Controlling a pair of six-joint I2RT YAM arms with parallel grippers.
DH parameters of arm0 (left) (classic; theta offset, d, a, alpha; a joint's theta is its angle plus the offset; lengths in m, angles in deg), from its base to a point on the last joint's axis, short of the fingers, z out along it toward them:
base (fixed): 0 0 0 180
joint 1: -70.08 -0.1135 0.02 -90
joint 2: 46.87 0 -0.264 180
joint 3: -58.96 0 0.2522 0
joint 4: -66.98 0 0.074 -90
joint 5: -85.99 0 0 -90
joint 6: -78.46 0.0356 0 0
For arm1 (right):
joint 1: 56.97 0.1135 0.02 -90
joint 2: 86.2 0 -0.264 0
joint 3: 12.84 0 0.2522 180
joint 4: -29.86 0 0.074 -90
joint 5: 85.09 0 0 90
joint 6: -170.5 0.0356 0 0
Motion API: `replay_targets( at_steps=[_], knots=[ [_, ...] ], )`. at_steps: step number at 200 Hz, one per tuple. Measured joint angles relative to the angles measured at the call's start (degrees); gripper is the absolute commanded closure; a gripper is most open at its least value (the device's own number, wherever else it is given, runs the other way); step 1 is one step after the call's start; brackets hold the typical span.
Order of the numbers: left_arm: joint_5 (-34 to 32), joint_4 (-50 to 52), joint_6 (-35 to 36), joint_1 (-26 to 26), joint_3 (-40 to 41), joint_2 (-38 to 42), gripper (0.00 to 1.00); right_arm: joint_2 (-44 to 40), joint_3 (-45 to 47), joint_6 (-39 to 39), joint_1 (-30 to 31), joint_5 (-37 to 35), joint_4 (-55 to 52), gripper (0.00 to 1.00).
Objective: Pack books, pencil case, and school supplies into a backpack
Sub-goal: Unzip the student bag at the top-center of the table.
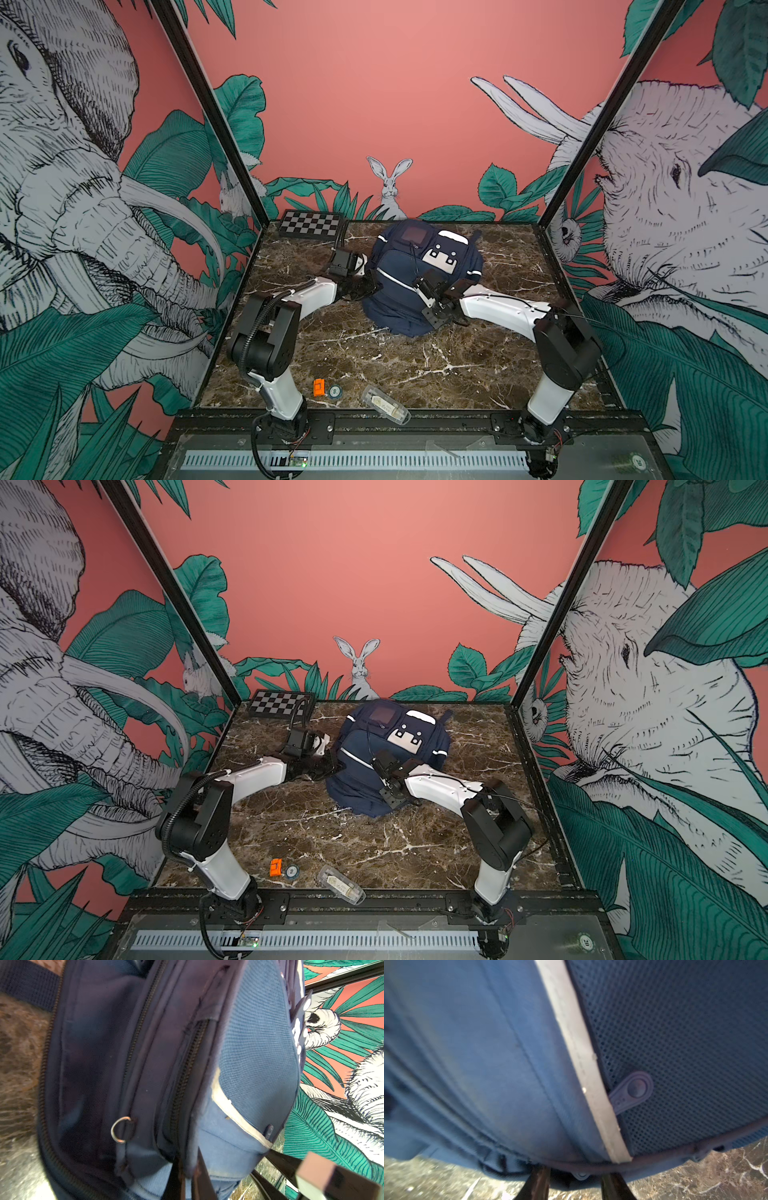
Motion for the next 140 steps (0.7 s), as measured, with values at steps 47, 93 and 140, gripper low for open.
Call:
replay_targets(
  at_steps=[47,93,140],
  knots=[
    [0.1,0.0,0.0,0.0,0.0,-0.1,1.00,0.1,0.9,-0.4,-0.9,1.4,1.4,0.81],
    [0.4,-0.4,-0.3,0.0,0.0,-0.3,1.00,-0.9,1.6,-0.5,-0.5,3.2,1.4,0.94],
    [0.1,-0.6,-0.7,1.1,0.0,-0.4,1.00,-6.1,3.2,2.0,1.0,6.1,0.9,0.97]
  ],
)
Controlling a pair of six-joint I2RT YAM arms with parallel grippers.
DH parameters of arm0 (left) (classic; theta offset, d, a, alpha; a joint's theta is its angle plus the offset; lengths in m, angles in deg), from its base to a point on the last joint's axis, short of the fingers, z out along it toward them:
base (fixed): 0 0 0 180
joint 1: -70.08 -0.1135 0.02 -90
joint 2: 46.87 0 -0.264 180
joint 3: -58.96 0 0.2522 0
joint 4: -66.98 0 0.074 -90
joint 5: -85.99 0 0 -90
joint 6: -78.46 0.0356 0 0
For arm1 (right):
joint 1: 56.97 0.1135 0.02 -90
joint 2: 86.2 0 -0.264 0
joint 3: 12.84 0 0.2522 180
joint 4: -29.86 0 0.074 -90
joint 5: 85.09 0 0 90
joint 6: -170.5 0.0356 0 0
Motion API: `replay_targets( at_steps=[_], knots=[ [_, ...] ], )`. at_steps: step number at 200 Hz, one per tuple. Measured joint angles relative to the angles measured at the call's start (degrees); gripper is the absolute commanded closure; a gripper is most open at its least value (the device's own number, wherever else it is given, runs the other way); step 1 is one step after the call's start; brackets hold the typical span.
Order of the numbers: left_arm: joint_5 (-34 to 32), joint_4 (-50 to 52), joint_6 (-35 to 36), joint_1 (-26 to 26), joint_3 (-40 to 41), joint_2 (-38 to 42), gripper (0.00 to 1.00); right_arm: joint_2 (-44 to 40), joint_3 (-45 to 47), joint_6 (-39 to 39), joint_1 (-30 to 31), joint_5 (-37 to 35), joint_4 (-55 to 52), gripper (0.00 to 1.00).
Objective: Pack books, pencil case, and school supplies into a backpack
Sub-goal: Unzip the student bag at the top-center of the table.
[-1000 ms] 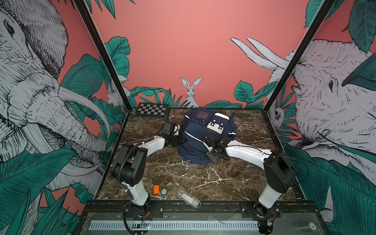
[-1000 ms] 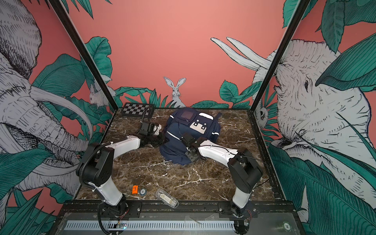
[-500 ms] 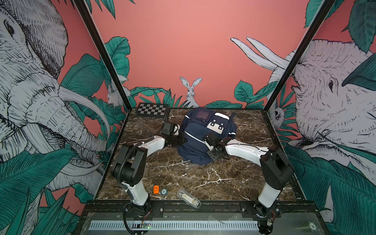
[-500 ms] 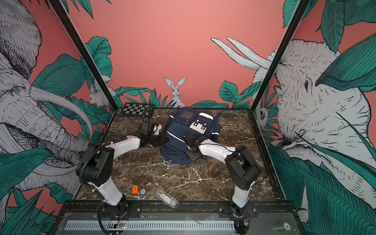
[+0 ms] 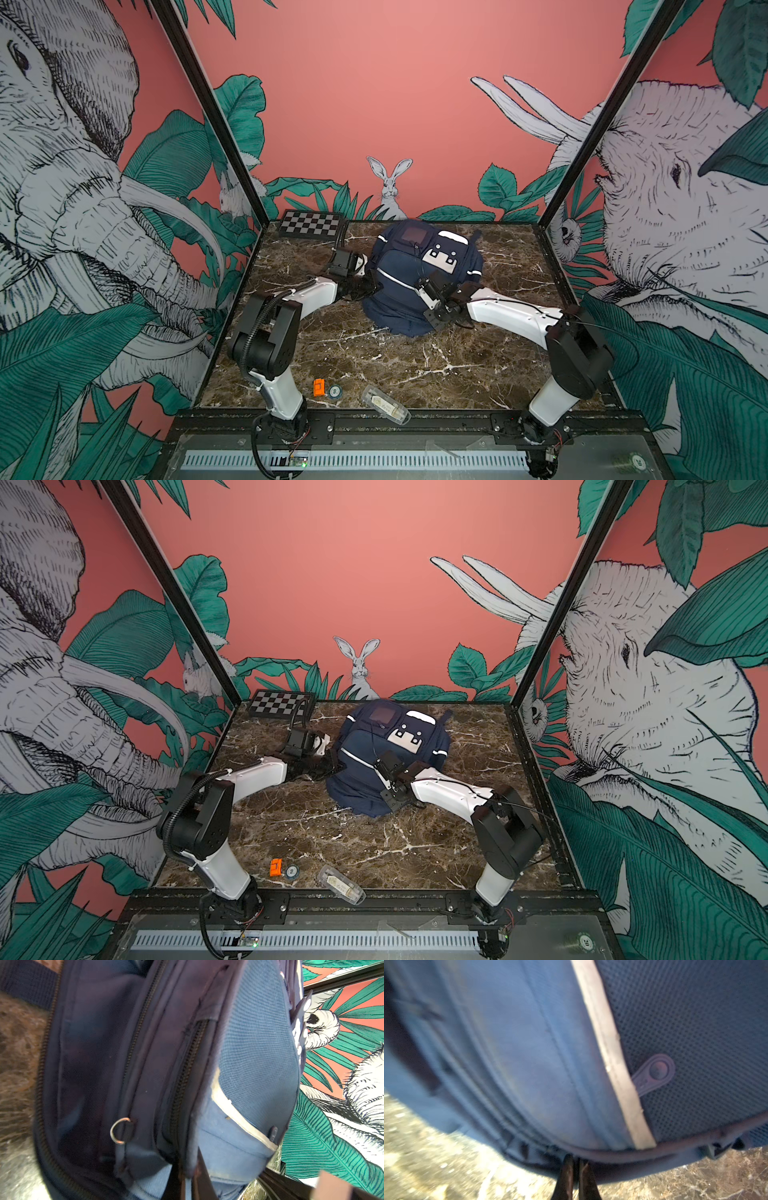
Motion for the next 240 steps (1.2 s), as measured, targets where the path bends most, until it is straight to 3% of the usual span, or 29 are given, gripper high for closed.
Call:
replay_targets(
  at_steps=[52,98,124,146,211,240],
  knots=[
    [-2.9,-0.2,-1.3,2.1,-0.1,0.0,1.00,-0.1,-1.8,6.1,2.7,2.5,0.0,0.97],
    [-4.7,-0.9,-2.6,4.7,-0.2,0.0,1.00,9.2,-10.7,12.3,5.9,2.7,-0.5,0.98],
    [-5.7,-2.0,-3.0,5.5,0.1,0.6,1.00,13.3,-16.0,15.0,5.7,1.6,-1.4,1.00],
    [-6.7,-3.0,-3.1,6.0,2.4,3.8,1.00,12.3,-14.2,16.3,3.5,3.6,0.0,1.00],
    [-8.0,-11.4,-7.4,8.8,10.5,8.3,0.99,9.2,-13.7,11.6,-1.9,8.0,-1.9,1.00],
    [-11.3,-15.6,-10.6,12.3,13.0,8.7,0.94,9.0,-13.9,7.5,-4.0,8.7,-4.2,1.00]
  ],
)
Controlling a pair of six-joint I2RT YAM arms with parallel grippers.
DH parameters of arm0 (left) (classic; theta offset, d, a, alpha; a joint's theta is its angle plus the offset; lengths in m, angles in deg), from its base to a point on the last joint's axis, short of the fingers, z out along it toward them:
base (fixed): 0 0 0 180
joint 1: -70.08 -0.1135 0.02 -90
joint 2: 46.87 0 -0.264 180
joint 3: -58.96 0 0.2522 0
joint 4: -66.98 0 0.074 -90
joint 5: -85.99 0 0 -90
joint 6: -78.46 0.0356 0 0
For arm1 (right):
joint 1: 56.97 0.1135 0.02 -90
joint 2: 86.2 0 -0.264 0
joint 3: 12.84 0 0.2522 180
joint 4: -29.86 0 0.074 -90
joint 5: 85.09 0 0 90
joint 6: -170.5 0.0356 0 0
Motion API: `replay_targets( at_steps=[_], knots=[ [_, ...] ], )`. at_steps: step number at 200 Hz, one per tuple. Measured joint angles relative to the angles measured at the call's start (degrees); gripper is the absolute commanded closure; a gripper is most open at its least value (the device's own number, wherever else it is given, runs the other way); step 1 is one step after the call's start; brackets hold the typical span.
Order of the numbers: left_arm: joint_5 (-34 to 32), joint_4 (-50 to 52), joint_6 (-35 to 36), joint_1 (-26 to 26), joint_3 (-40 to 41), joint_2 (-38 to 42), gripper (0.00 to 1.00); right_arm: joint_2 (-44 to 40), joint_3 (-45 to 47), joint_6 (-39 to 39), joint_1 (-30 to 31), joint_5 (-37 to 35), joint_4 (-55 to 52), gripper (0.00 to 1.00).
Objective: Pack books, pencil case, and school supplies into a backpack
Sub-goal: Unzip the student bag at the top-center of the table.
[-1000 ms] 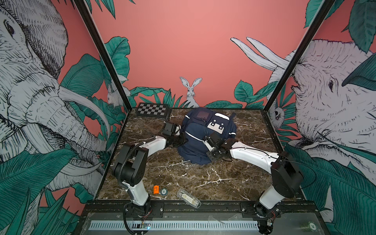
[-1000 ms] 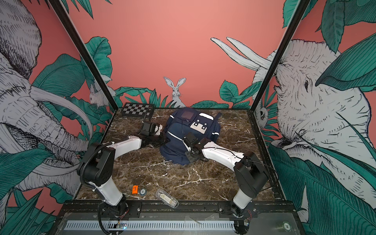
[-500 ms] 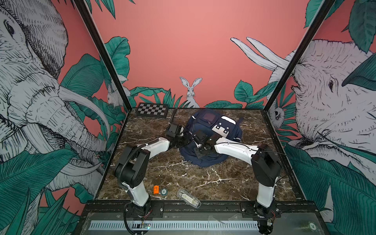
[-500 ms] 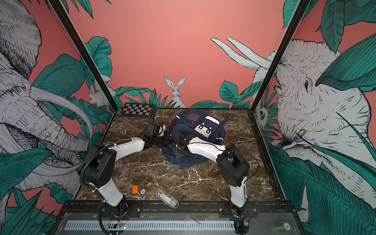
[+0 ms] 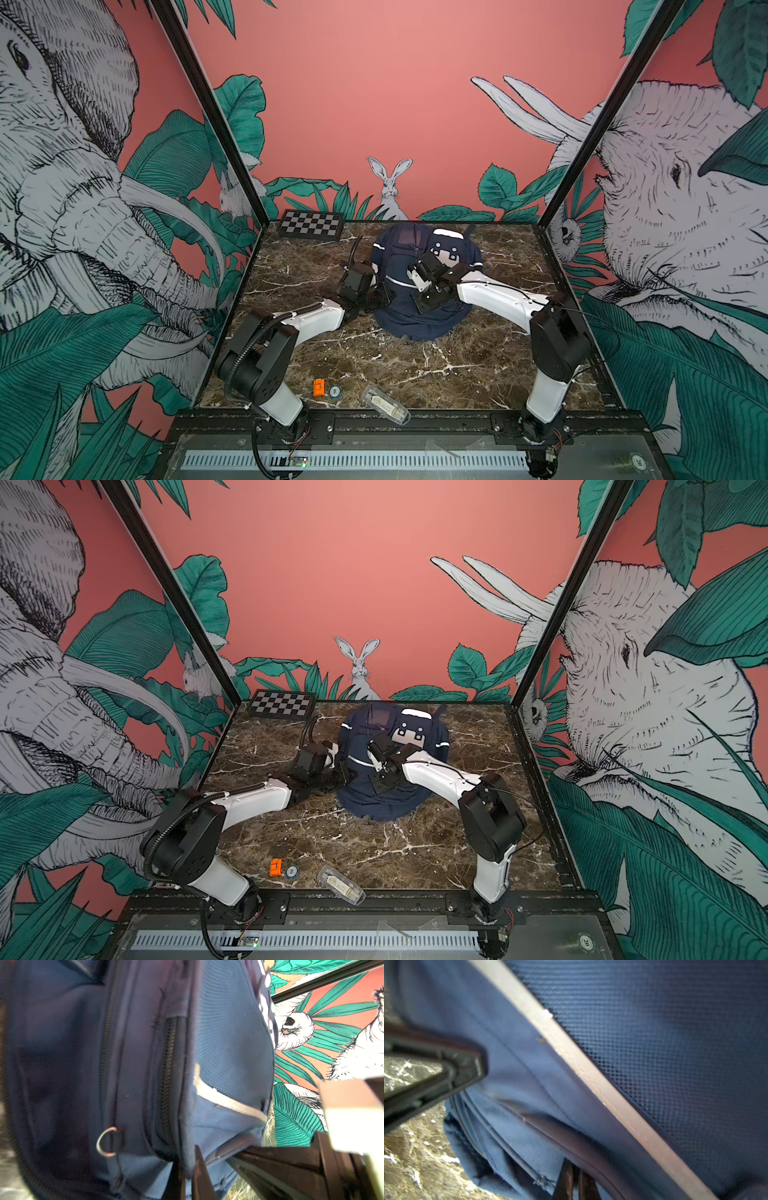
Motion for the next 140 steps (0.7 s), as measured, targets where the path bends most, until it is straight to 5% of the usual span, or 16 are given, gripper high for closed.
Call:
replay_targets(
  at_steps=[47,101,140],
  knots=[
    [-1.8,-3.7,-4.4,3.7,0.2,-2.3,0.83,-2.4,1.6,-2.8,-0.9,-1.0,-2.3,1.00],
    [-0.5,-1.7,-5.3,3.9,-2.9,-7.0,0.82,-2.0,5.4,2.4,6.0,-3.9,3.0,1.00],
    [0.2,-0.9,-4.3,4.1,-3.2,-6.4,0.56,-0.7,5.5,5.5,6.7,-4.2,5.6,1.00]
  ],
)
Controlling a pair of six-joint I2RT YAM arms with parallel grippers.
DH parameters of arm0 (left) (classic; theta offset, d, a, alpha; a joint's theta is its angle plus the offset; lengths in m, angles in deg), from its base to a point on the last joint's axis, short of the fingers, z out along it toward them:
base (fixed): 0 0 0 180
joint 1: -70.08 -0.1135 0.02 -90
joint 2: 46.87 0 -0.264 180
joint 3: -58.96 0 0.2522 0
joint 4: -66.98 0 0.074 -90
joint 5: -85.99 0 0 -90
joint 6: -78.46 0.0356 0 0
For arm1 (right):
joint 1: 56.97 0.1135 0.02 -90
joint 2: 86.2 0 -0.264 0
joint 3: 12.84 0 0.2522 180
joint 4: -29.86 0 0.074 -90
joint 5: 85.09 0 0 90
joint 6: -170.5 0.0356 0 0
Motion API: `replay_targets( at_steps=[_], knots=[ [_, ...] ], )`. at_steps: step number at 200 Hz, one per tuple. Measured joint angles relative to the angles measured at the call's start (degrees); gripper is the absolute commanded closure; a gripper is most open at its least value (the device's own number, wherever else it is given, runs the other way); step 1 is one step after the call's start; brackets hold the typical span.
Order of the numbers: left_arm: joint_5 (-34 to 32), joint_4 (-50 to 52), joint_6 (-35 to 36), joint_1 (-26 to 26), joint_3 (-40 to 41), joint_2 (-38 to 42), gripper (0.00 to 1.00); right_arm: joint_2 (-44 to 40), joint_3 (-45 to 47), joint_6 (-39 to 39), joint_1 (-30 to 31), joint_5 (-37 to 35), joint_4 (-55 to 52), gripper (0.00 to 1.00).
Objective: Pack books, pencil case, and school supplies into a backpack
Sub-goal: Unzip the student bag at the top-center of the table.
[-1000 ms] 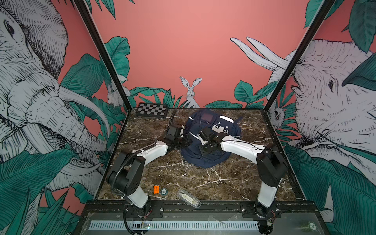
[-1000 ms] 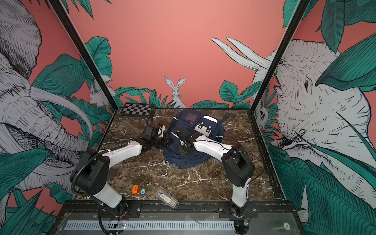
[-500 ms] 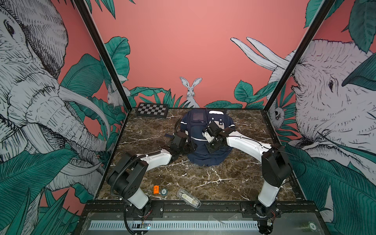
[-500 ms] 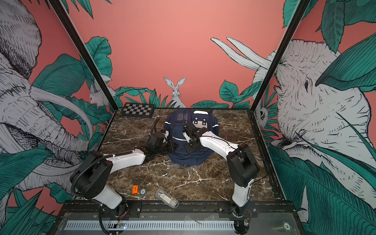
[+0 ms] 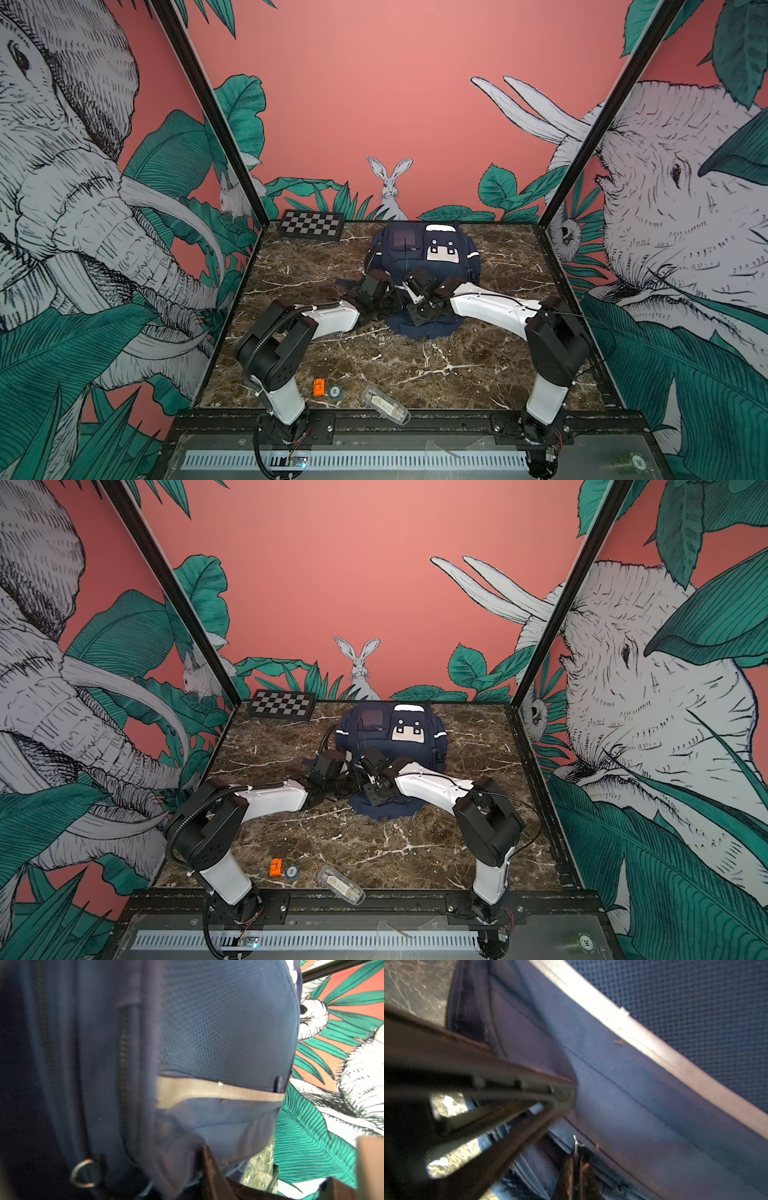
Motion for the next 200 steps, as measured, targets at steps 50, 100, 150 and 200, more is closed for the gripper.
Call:
replay_targets(
  at_steps=[50,100,150,200],
  knots=[
    [-1.1,14.2,11.2,-2.4,-5.6,7.9,0.46,-6.9,6.0,0.9,-3.8,1.6,3.2,1.00],
    [-2.6,25.4,24.2,-9.1,-21.5,1.6,0.54,-9.7,7.8,0.3,-6.2,2.6,3.4,1.00],
    [0.7,30.0,30.3,-10.3,-31.5,-14.0,0.58,-9.7,7.9,0.1,-6.5,3.5,3.2,1.00],
    [5.9,29.1,30.3,-10.9,-32.0,-15.6,1.00,-9.7,7.8,-0.1,-6.2,4.3,2.9,1.00]
  ],
)
